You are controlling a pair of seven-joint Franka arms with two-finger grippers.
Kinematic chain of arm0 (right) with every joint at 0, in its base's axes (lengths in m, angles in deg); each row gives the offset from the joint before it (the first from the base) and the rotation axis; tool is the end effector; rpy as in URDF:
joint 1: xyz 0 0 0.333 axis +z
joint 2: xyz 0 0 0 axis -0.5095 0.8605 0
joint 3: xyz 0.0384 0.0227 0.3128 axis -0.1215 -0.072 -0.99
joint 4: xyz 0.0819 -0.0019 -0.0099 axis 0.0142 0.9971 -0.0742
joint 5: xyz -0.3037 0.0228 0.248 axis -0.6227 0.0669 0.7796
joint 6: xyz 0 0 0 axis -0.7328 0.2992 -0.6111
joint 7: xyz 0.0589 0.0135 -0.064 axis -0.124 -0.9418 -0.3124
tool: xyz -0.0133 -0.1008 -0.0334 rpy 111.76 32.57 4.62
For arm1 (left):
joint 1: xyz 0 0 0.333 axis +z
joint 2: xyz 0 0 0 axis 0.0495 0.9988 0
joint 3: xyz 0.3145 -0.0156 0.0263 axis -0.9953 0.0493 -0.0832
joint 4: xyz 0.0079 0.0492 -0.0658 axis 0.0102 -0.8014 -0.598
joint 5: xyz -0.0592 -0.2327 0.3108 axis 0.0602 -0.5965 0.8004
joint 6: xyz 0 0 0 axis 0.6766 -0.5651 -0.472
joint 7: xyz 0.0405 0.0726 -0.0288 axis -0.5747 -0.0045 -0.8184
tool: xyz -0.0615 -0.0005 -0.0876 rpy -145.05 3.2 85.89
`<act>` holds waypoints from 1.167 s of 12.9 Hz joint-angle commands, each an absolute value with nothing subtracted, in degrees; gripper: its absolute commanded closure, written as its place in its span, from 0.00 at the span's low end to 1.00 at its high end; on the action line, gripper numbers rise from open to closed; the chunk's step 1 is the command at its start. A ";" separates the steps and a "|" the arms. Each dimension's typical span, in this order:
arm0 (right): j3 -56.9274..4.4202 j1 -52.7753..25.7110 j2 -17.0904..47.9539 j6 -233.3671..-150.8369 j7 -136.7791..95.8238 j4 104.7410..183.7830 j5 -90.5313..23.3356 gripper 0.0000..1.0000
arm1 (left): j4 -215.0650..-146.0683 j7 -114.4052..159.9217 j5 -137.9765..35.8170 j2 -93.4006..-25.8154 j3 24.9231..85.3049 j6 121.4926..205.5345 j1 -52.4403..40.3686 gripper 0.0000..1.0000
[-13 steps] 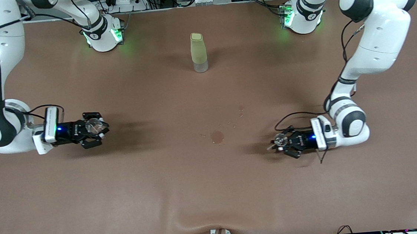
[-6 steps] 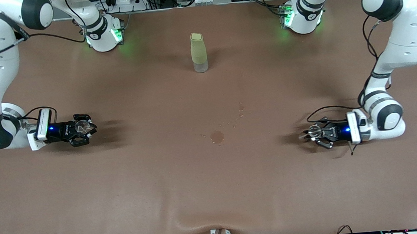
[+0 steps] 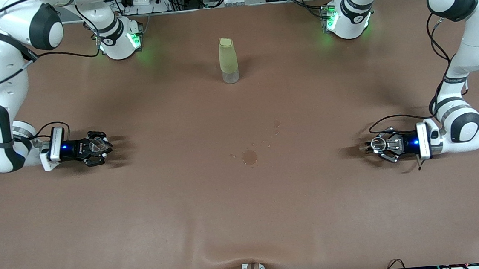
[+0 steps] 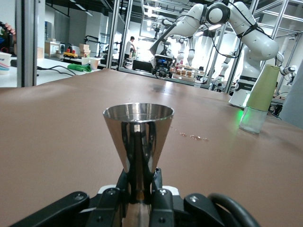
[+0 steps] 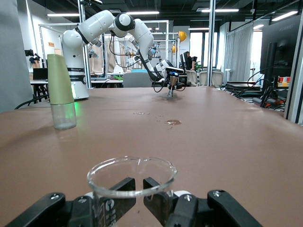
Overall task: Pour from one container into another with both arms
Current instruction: 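Lower the jigger and beaker onto the table and open both grippers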
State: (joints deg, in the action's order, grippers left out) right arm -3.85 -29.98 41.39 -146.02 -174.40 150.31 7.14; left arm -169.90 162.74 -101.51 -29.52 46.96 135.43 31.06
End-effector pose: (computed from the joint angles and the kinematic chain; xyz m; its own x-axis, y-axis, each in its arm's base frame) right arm 0.5306 -0.1193 0.1123 -0.0194 0.1264 0.9918 0.9991 0.0400 0.0144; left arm 0.6072 0.1116 0.0963 0.1841 -0.1605 0.9697 -0.9816 0.0209 0.1898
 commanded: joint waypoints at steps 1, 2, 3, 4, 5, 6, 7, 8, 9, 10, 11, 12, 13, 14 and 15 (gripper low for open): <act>-4.72 -30.37 44.25 -145.04 -185.24 149.57 6.11 1.00 | -169.18 162.01 -100.19 -28.63 47.25 134.15 32.19 1.00; -4.72 -30.37 44.70 -145.30 -186.12 149.57 6.11 1.00 | -169.18 162.10 -100.18 -28.02 47.25 134.15 32.28 1.00; -4.72 -30.37 45.31 -145.56 -186.48 149.48 6.20 1.00 | -169.10 162.10 -100.18 -27.75 47.25 134.15 32.89 1.00; -4.72 -30.45 45.93 -145.82 -187.52 149.39 6.28 1.00 | -169.18 162.19 -100.18 -27.75 47.25 134.15 33.07 1.00; -4.72 -30.54 46.72 -146.52 -189.01 149.30 6.28 1.00 | -169.18 162.62 -100.10 -27.66 47.16 134.15 33.07 1.00; -4.72 -30.63 47.25 -147.57 -189.55 149.22 6.28 1.00 | -169.10 163.50 -100.18 -27.23 47.25 134.15 33.07 0.97; -4.72 -30.72 47.34 -147.76 -189.73 149.21 6.28 1.00 | -169.18 164.11 -100.27 -26.96 47.25 134.15 33.07 0.93; -4.72 -30.72 47.34 -148.02 -189.82 149.21 6.37 1.00 | -169.18 164.30 -100.18 -26.78 47.25 134.15 33.16 0.88; -4.72 -30.81 47.34 -148.37 -189.82 149.13 6.29 1.00 | -168.92 164.38 -100.01 -26.87 47.16 134.15 33.42 0.50; -4.72 -30.81 47.34 -148.55 -189.73 149.13 6.37 1.00 | -167.88 164.38 -99.40 -26.78 47.16 134.07 33.51 0.00; -4.72 -30.81 47.43 -148.90 -189.82 149.13 6.37 1.00 | -167.87 164.21 -98.78 -26.78 47.25 134.07 33.60 0.00; -4.72 -30.81 47.51 -149.08 -189.82 149.13 6.55 1.00 | -167.87 164.21 -98.78 -26.78 47.16 134.07 33.51 0.00; -4.81 -30.72 47.60 -149.17 -189.65 149.13 6.72 0.97 | -167.78 163.95 -98.60 -26.87 47.25 134.07 33.60 0.00; -4.81 -30.72 47.60 -149.34 -189.30 149.13 6.81 0.65 | -167.60 163.77 -98.60 -27.04 47.07 133.98 33.60 0.00; -4.81 -30.72 47.60 -149.34 -188.86 149.13 6.90 0.38 | -167.60 162.64 -98.60 -27.48 45.85 133.98 33.69 0.00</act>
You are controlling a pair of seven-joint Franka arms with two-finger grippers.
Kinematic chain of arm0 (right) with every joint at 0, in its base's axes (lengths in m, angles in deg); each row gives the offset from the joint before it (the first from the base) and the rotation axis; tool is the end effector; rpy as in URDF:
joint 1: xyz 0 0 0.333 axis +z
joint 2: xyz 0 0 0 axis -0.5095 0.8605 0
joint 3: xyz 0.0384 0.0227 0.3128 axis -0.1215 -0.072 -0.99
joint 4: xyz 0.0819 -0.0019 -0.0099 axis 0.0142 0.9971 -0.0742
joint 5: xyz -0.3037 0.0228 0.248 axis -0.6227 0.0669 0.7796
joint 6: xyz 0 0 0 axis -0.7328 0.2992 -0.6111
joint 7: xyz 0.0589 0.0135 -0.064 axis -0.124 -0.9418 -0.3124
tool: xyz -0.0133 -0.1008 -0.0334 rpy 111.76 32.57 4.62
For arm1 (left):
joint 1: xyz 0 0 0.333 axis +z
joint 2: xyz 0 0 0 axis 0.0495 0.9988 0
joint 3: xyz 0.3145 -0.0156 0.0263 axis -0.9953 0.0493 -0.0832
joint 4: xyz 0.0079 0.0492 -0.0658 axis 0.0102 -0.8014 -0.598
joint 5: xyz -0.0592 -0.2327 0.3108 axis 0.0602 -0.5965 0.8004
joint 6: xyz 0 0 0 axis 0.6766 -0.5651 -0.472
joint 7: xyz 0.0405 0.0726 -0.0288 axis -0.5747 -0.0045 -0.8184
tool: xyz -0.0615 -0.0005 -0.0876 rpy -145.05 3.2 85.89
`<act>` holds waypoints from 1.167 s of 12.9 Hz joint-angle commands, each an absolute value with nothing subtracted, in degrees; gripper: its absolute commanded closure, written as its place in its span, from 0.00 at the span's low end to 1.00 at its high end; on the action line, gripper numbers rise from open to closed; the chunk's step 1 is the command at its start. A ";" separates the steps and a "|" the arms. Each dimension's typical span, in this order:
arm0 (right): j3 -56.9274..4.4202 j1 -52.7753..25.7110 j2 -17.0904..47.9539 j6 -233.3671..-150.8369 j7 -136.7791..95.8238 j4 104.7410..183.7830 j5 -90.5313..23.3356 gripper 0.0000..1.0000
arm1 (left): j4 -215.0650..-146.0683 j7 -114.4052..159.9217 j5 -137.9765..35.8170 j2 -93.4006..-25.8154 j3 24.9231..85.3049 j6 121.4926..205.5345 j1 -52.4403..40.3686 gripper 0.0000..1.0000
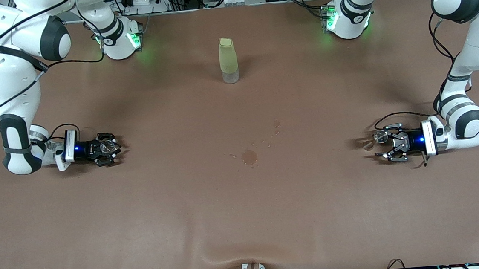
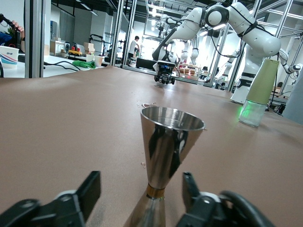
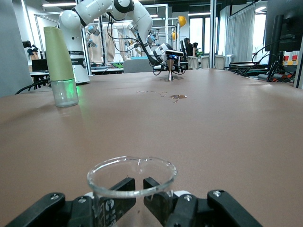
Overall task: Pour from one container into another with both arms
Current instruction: 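Lower the jigger and beaker onto the table and open both grippers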
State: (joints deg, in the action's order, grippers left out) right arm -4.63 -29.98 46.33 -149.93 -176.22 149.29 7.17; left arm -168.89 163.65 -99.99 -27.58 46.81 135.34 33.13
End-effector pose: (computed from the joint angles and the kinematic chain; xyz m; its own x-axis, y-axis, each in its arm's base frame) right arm 0.5199 -0.1197 0.0640 0.0136 0.1834 0.9829 0.9991 0.0362 -0.0206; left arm 0.5983 0.1342 0.0796 0.1890 -0.1632 0.9683 -0.9813 0.0047 0.1923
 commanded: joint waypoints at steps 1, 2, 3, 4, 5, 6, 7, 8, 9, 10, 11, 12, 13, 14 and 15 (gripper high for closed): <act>-4.81 -30.81 47.60 -149.34 -188.94 149.13 6.90 0.00 | -167.43 160.80 -98.60 -27.75 44.80 133.89 33.69 0.00; -4.81 -30.89 47.52 -149.26 -189.38 149.13 6.81 0.00 | -166.56 159.91 -98.51 -27.84 44.61 133.80 34.04 0.00; -4.81 -30.89 47.51 -149.25 -189.12 149.13 6.81 0.00 | -165.68 158.51 -97.99 -27.75 43.91 133.80 34.21 0.00; -4.81 -30.89 47.43 -149.25 -188.86 149.13 6.90 0.00 | -164.80 155.62 -97.12 -28.01 42.69 133.80 34.30 0.00; -4.81 -30.81 47.34 -149.25 -188.59 149.13 6.90 0.00 | -163.66 152.81 -96.24 -28.53 42.24 133.71 34.39 0.00; -4.81 -30.81 47.25 -149.25 -187.29 149.04 6.81 0.00 | -162.17 150.09 -95.45 -29.41 41.89 133.71 34.57 0.00; -4.63 -30.89 47.08 -149.25 -184.23 149.04 6.46 0.00 | -160.59 146.40 -94.39 -30.81 41.80 133.71 34.57 0.00; -4.11 -30.89 46.55 -149.34 -178.98 149.04 6.11 0.00 | -159.88 140.89 -93.08 -32.91 42.06 133.45 34.57 0.00; -2.28 -30.37 46.03 -149.34 -173.01 149.04 4.11 0.00 | -159.43 134.83 -91.76 -34.85 42.58 133.45 34.31 0.00; -0.87 -29.84 44.72 -149.52 -166.42 149.04 1.04 0.00 | -158.65 129.11 -91.14 -36.43 42.85 133.45 33.96 0.00; 0.36 -29.84 43.48 -149.43 -159.39 148.95 -1.69 0.00 | -157.25 124.18 -90.96 -37.76 42.85 133.45 33.08 0.00; 1.77 -29.49 42.25 -149.43 -152.71 148.43 -4.58 0.00 | -156.71 119.69 -89.56 -39.16 42.59 133.45 31.25 0.00; 2.91 -29.31 40.94 -149.34 -146.73 147.99 -7.40 0.00 | -156.36 113.91 -87.55 -40.83 42.15 133.54 29.31 0.00; 3.97 -29.14 39.44 -149.34 -141.10 147.55 -9.25 0.00 | -155.83 107.84 -86.57 -42.93 41.98 133.62 28.51 0.00; 4.76 -29.05 37.60 -149.17 -135.13 147.20 -11.45 0.00 | -155.74 101.87 -84.99 -45.48 41.97 133.80 27.11 0.00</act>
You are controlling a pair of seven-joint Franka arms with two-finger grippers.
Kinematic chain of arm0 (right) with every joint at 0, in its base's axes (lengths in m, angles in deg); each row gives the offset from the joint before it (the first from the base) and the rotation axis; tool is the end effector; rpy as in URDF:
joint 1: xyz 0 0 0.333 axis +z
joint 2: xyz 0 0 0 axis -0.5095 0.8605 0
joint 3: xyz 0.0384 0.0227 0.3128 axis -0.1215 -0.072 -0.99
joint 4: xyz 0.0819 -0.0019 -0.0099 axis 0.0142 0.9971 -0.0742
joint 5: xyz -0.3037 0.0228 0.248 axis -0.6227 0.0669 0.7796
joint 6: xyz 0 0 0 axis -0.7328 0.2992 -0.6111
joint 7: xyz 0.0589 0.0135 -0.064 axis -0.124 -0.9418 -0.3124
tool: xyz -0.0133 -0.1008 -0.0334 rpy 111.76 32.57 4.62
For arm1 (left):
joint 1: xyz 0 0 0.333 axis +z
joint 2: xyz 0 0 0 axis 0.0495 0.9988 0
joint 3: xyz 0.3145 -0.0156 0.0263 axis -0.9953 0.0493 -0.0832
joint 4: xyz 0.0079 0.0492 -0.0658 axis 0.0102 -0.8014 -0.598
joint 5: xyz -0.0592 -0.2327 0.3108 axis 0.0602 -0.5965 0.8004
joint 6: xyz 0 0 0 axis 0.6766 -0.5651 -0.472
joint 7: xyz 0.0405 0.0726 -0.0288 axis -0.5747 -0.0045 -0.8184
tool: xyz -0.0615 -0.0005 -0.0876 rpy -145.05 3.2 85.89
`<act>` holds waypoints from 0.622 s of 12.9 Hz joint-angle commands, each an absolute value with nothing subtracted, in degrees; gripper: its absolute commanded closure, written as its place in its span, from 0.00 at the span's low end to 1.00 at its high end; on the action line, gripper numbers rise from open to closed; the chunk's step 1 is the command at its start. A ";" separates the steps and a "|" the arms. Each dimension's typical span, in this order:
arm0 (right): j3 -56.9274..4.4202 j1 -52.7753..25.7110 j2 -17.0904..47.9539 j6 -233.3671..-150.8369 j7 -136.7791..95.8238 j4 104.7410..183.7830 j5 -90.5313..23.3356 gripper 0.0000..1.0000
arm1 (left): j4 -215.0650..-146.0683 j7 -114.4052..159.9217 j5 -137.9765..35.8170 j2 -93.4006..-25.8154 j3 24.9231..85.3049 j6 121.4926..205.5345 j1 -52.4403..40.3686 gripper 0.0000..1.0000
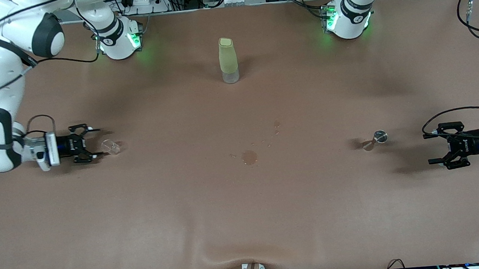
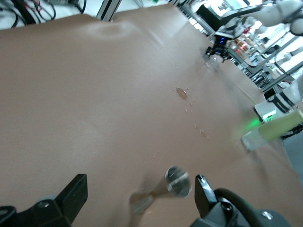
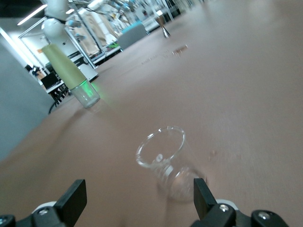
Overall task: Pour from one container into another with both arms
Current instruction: 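Lower the jigger and beaker onto the table and open both grippers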
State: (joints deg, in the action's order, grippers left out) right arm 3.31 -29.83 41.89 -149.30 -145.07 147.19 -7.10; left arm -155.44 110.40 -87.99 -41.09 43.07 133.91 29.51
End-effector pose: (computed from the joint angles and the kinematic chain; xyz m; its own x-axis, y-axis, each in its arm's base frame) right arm 0.5091 -0.1940 0.1218 0.5027 0.4011 0.7657 0.8472 -0.0525 -0.5287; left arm 0.6719 0.1847 0.2919 0.6804 -0.4242 0.5976 -0.7306 -0.3289 0.5983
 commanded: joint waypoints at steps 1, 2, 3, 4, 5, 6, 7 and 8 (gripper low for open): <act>5.73 -28.61 34.97 -149.25 -129.67 147.11 -14.78 0.00 | -155.74 94.59 -82.46 -48.29 41.80 134.24 25.10 0.00; 6.70 -28.17 31.99 -149.34 -123.61 147.11 -17.59 0.00 | -155.48 88.77 -79.91 -50.40 42.06 134.50 22.90 0.00; 7.75 -27.65 27.69 -149.34 -115.11 147.11 -21.36 0.00 | -155.47 83.32 -78.58 -53.03 41.89 134.50 20.35 0.00; 7.85 -27.29 22.95 -149.43 -105.98 147.02 -25.84 0.00 | -155.47 77.69 -76.56 -55.06 41.89 134.50 18.33 0.00; 7.85 -26.77 18.47 -149.43 -96.49 146.06 -30.06 0.00 | -155.47 74.42 -73.76 -56.47 42.06 134.50 16.31 0.00; 7.93 -25.89 14.51 -149.34 -88.74 145.27 -33.67 0.00 | -155.47 71.08 -71.64 -58.32 41.97 134.50 14.63 0.00; 7.94 -25.10 11.34 -149.34 -81.96 144.39 -36.66 0.00 | -155.47 65.82 -69.79 -60.42 41.97 134.59 13.57 0.00; 7.94 -23.88 8.78 -149.17 -76.15 143.16 -39.04 0.00 | -155.47 59.77 -66.73 -62.01 42.15 134.51 12.00 0.00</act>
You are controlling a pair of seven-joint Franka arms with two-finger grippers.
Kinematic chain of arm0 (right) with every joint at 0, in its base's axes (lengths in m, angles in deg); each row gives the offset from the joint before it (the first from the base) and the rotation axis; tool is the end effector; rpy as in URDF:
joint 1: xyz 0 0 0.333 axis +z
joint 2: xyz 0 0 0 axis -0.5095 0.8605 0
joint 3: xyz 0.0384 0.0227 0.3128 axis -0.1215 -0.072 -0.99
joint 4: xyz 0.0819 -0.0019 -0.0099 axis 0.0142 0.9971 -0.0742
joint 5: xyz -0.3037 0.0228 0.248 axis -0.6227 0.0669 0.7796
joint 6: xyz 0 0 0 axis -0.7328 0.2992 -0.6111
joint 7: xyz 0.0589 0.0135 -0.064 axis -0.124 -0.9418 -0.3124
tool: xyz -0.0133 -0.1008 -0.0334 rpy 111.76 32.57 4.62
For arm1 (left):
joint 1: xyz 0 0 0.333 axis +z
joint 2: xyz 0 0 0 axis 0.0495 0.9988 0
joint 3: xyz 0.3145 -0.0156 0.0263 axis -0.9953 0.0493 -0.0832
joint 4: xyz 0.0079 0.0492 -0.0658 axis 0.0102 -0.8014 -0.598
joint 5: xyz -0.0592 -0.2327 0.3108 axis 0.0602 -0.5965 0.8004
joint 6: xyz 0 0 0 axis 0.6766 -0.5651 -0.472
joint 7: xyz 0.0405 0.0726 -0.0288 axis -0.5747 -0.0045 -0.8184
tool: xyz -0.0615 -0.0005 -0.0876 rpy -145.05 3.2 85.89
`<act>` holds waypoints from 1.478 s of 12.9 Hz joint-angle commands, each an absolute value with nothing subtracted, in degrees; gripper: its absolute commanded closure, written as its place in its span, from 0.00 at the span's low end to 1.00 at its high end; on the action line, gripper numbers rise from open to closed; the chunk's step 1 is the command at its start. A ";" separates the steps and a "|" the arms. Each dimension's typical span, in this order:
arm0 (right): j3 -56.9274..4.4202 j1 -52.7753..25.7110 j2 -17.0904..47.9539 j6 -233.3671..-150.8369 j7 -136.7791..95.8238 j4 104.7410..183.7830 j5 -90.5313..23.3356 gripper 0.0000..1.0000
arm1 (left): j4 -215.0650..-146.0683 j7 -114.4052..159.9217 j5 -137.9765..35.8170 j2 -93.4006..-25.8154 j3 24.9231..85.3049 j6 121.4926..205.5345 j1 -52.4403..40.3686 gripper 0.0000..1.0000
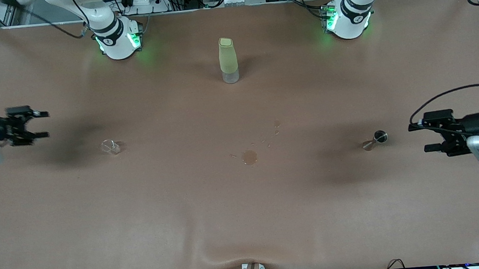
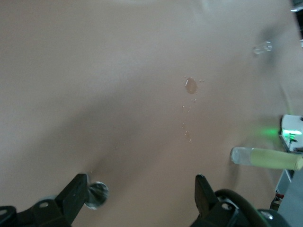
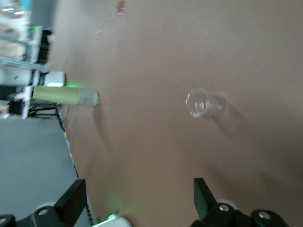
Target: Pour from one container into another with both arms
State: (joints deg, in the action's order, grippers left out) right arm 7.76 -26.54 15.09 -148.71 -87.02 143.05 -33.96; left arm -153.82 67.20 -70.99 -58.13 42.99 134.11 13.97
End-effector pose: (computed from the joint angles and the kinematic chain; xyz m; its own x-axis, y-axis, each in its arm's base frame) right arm 0.5186 -0.2288 0.3772 0.8793 0.4673 0.0916 0.3781 -0.5682 -0.7308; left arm 0.6761 0.0209 0.4861 0.8716 -0.4645 0.1567 -0.4703 -0.7019 0.5350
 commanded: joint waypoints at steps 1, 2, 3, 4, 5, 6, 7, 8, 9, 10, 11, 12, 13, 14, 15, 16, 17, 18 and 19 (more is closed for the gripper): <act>7.94 -22.82 6.23 -148.99 -70.35 142.02 -41.33 0.00 | -155.47 55.18 -61.82 -63.94 42.58 134.50 9.72 0.00; 7.76 -21.42 3.68 -148.90 -64.81 140.88 -43.79 0.00 | -155.65 50.44 -55.86 -66.83 42.59 134.50 6.56 0.00; 7.50 -20.18 1.57 -148.82 -59.88 139.73 -45.90 0.00 | -155.91 44.74 -49.88 -69.82 42.68 134.33 3.66 0.00; 7.32 -18.87 0.16 -148.55 -55.05 138.16 -47.49 0.00 | -157.22 35.28 -47.39 -72.81 42.76 133.81 1.63 0.00; 5.67 -18.51 -0.99 -147.42 -50.82 136.40 -49.42 0.00 | -157.49 26.22 -47.36 -74.14 43.98 133.28 1.26 0.00; 3.21 -18.50 -1.96 -146.63 -46.95 134.29 -51.70 0.00 | -157.49 21.17 -46.58 -74.59 45.21 132.32 1.26 0.00; 0.84 -18.68 -2.66 -146.44 -43.43 132.71 -54.16 0.00 | -157.41 18.95 -44.66 -74.77 45.92 131.61 0.91 0.00; -1.53 -19.11 -3.54 -146.36 -41.05 131.56 -56.27 0.00 | -157.32 19.19 -40.72 -74.86 46.19 131.43 0.99 0.00; -3.91 -19.55 -4.33 -146.35 -39.11 130.85 -58.38 0.00 | -157.23 19.36 -37.72 -75.03 46.28 131.43 1.08 0.00; -7.24 -20.77 -5.04 -146.18 -36.04 129.89 -60.49 0.00 | -157.14 19.45 -36.30 -75.21 45.93 131.43 1.52 0.00; -11.97 -23.14 -5.65 -145.83 -32.44 129.27 -62.86 0.00 | -156.71 19.54 -36.11 -75.21 45.93 131.08 1.69 0.00; -16.89 -26.03 -5.92 -145.74 -29.62 128.92 -64.71 0.00 | -156.70 20.24 -36.20 -76.69 45.67 129.95 1.70 0.00; -20.50 -28.41 -5.92 -145.74 -27.94 128.82 -65.86 0.00 | -158.53 20.33 -36.20 -78.79 45.84 130.02 1.52 0.00; -22.89 -30.09 -5.92 -145.91 -26.53 128.82 -66.66 0.00 | -160.38 19.64 -36.46 -79.94 46.10 130.11 1.35 0.00; -24.65 -31.06 -5.84 -146.18 -25.04 128.91 -67.45 0.00 | -163.09 19.72 -36.81 -82.74 46.19 130.63 1.78 0.00; -26.41 -31.94 -5.84 -146.53 -23.81 128.91 -68.50 0.00 | -167.91 20.06 -36.99 -86.42 46.19 132.73 3.18 0.00; -27.04 -32.04 -5.84 -146.62 -23.27 128.91 -69.03 0.00 | -172.30 20.07 -37.08 -90.03 46.37 134.23 4.67 0.00; -26.96 -31.78 -5.84 -146.79 -23.27 128.91 -69.04 0.00 | -173.57 20.24 -37.08 -91.02 46.46 134.50 5.21 0.00; -26.96 -31.77 -5.92 -146.97 -23.27 128.91 -69.04 0.00 | -173.40 20.42 -37.17 -91.03 46.54 134.42 6.43 0.00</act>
